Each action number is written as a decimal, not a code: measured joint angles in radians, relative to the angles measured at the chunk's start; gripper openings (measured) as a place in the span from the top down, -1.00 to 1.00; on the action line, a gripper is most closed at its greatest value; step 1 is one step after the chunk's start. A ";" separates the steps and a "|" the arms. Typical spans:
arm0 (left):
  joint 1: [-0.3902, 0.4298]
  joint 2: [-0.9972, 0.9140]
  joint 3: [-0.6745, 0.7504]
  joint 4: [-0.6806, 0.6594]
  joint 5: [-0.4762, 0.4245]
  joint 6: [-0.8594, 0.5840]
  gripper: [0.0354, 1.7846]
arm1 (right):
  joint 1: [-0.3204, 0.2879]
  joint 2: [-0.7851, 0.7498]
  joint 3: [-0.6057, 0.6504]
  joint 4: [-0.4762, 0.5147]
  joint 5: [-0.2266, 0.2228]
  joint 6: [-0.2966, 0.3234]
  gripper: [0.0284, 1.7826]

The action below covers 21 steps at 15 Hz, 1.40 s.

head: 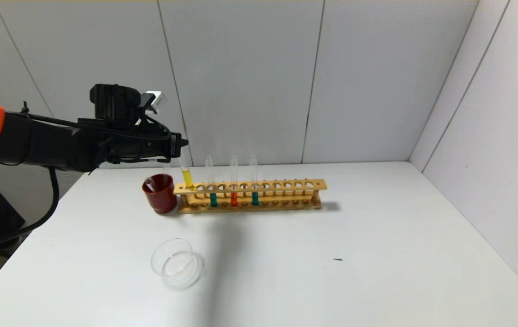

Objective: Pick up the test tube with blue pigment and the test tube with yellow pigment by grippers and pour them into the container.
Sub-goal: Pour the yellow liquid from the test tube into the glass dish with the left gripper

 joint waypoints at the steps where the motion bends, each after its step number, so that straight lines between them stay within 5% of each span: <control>1: 0.000 -0.016 -0.009 0.018 0.000 0.002 0.67 | 0.000 0.000 0.000 0.000 0.000 0.000 -0.96; 11: 0.003 -0.228 -0.004 0.154 -0.001 0.024 0.67 | 0.000 0.000 0.000 0.000 0.000 0.000 -0.96; 21: 0.065 -0.555 0.436 0.187 -0.007 0.454 0.67 | 0.000 0.000 0.000 0.000 0.000 0.000 -0.96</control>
